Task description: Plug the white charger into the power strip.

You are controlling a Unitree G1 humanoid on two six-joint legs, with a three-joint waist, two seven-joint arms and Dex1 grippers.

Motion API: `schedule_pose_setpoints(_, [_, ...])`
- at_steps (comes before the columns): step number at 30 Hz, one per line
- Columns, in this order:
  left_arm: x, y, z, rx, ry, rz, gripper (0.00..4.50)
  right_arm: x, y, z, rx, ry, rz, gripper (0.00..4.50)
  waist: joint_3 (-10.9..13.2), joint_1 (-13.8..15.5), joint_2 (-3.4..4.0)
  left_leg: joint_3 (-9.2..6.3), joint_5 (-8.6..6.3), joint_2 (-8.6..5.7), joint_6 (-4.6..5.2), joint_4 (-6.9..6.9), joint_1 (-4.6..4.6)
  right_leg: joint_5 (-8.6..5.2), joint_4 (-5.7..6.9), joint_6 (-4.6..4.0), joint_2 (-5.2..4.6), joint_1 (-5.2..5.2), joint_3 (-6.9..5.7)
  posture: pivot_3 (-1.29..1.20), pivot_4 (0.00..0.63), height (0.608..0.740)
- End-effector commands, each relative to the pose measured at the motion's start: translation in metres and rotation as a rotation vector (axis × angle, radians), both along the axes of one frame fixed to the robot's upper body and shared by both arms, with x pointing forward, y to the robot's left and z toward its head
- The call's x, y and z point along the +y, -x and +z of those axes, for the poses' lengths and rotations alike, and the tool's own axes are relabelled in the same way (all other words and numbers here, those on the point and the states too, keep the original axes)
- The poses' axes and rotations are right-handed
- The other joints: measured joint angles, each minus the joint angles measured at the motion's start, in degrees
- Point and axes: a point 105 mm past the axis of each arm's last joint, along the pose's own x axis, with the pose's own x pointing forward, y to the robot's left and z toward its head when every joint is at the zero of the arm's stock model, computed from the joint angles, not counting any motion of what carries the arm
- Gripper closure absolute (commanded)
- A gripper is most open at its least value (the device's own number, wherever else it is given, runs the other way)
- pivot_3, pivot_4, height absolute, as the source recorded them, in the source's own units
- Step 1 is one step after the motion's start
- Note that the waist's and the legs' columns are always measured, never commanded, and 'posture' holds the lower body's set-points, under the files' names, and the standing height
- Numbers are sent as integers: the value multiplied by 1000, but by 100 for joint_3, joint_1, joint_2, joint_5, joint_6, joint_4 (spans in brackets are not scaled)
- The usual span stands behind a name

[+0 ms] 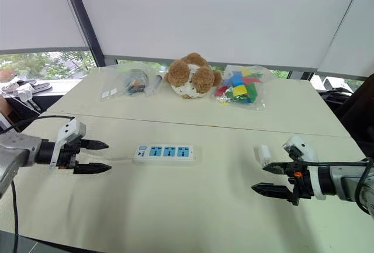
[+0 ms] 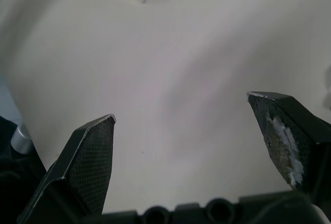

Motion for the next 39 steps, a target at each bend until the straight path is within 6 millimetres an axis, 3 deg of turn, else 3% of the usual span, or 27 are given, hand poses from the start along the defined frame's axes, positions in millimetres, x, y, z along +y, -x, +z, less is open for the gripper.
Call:
schedule_pose_setpoints(1, [-12,-21,2,-66,-104,-154,0,27,5,22,-44,-37,104,56,0,7,1,1,0,-1,0,3,2,0,2,0,0,4,0,0,150,739])
schedule_pose_setpoints(6, [-34,-39,-7,-78,-160,-308,0,47,13,24,-48,-35,174,56,-1,0,0,0,0,-2,0,8,-13,1,0,2,3,-3,0,0,150,739])
schedule_pose_setpoints(10, [-51,-55,-17,-139,-205,-357,0,57,21,24,-54,-52,191,56,-2,-6,-2,-14,1,2,2,25,-86,3,25,5,3,-86,0,0,150,739])
schedule_pose_setpoints(14, [-67,-67,-14,-189,-116,-317,0,55,24,20,-55,-55,161,56,-1,10,-3,-18,2,0,1,31,-94,3,40,6,3,-93,-6,0,150,739])
schedule_pose_setpoints(20, [-79,-66,-22,-148,11,-304,0,48,32,17,-44,-47,132,56,-2,2,-4,-19,3,-2,1,37,-93,6,43,11,-1,-90,-6,0,150,739])
schedule_pose_setpoints(26, [-79,-57,-44,-96,58,-309,0,46,31,20,-38,-40,135,56,-3,-31,-4,-19,4,-1,0,37,-86,6,55,12,0,-92,-4,0,150,739])
schedule_pose_setpoints(39, [-73,-54,-62,-19,74,-250,0,42,34,16,-15,-45,136,56,-3,-4,-5,-27,5,-2,-1,40,-87,6,73,11,2,-92,-6,0,150,739])
